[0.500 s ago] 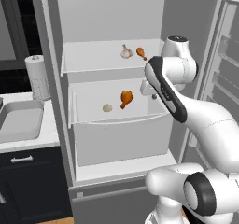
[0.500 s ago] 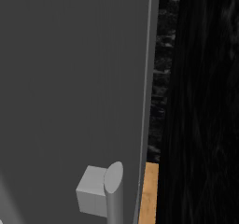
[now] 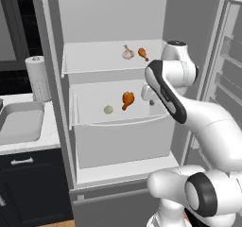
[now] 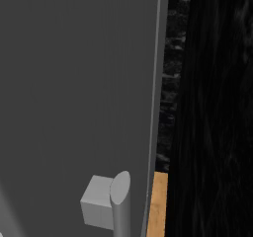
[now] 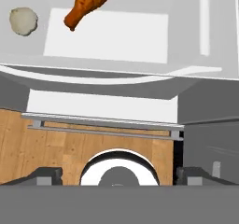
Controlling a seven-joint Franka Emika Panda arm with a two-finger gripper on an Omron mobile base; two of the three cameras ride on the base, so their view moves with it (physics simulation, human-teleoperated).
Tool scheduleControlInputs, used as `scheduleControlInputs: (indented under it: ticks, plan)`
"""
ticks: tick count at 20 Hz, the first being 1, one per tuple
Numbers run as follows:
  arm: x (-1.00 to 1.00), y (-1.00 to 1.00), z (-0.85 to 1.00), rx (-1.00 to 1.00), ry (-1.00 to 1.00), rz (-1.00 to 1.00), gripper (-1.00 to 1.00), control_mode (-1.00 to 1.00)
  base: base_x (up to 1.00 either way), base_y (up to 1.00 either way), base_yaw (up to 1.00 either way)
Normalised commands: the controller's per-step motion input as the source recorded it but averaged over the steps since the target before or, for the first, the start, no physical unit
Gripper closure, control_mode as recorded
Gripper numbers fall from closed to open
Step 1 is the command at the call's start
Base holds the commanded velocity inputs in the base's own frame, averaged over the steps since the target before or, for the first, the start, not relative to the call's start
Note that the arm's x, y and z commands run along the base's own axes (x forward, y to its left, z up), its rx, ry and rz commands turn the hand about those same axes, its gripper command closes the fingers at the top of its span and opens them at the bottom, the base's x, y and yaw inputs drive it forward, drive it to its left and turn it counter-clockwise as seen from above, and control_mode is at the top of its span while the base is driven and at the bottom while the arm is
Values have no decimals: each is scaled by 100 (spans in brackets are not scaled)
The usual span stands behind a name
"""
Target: Place one garlic and one chicken drumstick in each tupperware on the nearby counter, to pack two identical lunches.
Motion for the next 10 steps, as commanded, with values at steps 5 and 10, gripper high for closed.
scheduleControlInputs:
  ticks: [5, 10]
  plan:
    - [90, 40, -100, 10, 3, 0, -100, -100, 0, 0, 0]
    - [66, 64, -59, 6, -10, 0, -100, -100, 0, 0, 0]
